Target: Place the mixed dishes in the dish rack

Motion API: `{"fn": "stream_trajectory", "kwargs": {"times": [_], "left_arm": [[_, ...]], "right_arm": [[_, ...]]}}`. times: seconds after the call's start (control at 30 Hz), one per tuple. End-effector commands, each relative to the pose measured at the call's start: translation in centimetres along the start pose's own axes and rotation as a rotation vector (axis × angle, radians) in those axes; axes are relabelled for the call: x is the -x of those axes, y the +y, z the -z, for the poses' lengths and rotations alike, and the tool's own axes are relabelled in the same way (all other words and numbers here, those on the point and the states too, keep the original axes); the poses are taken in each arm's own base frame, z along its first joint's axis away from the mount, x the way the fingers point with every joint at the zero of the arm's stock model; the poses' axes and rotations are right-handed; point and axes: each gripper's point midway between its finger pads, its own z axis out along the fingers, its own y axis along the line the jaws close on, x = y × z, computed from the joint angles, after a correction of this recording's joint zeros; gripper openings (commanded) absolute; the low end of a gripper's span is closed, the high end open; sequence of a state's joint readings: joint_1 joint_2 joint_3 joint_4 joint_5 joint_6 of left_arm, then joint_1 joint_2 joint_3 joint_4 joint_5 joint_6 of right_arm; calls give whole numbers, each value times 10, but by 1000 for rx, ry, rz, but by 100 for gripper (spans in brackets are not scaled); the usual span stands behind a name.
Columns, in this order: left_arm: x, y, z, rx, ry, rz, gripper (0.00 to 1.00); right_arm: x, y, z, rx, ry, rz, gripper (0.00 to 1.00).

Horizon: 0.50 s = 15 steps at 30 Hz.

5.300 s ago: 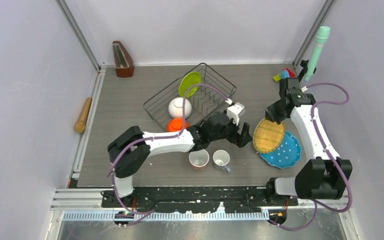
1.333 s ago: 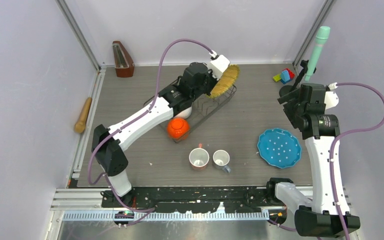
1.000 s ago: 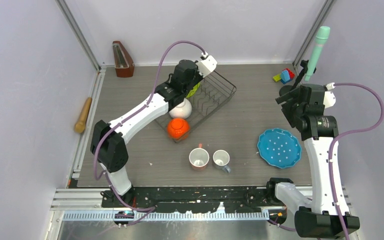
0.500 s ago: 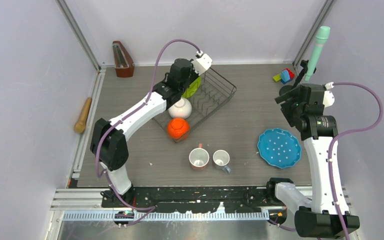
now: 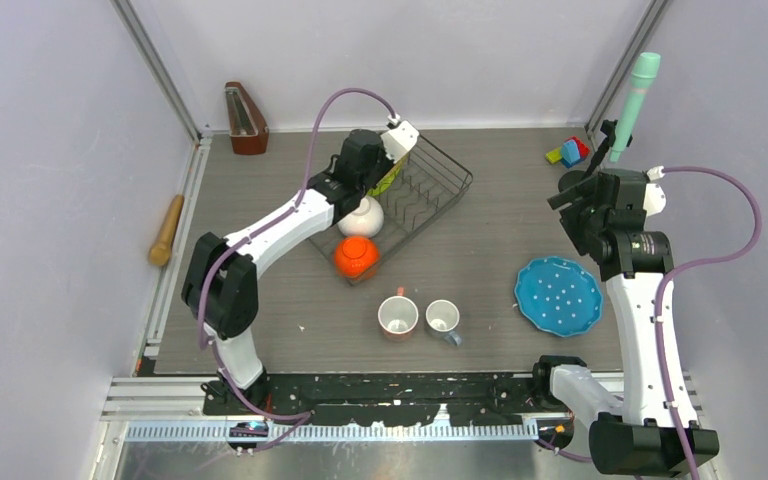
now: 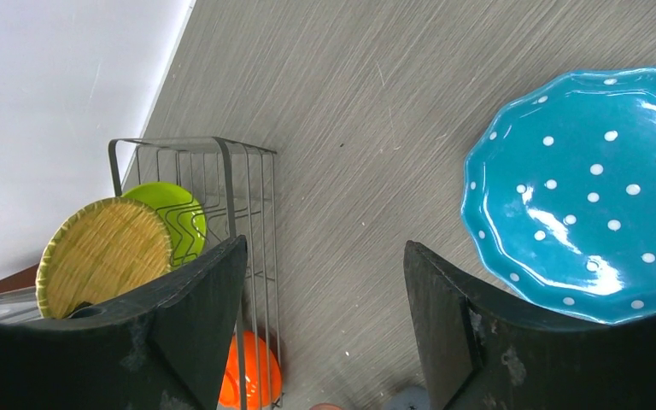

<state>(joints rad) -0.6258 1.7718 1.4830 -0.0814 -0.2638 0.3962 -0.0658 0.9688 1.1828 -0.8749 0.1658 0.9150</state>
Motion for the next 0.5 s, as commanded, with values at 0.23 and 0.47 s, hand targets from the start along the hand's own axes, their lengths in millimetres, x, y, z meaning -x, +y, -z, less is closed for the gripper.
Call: {"fn": "stream_trajectory", "kwargs": {"times": [0.23,0.47], "left_arm": [[-4,2,-27,-57,-68,183,0],[-17,-4,-50,-104,3,228,26]], "right_arm": [[0,-4,2,6,-12,18,77],[-16,-47,-8,-161,8,21,99]]}}
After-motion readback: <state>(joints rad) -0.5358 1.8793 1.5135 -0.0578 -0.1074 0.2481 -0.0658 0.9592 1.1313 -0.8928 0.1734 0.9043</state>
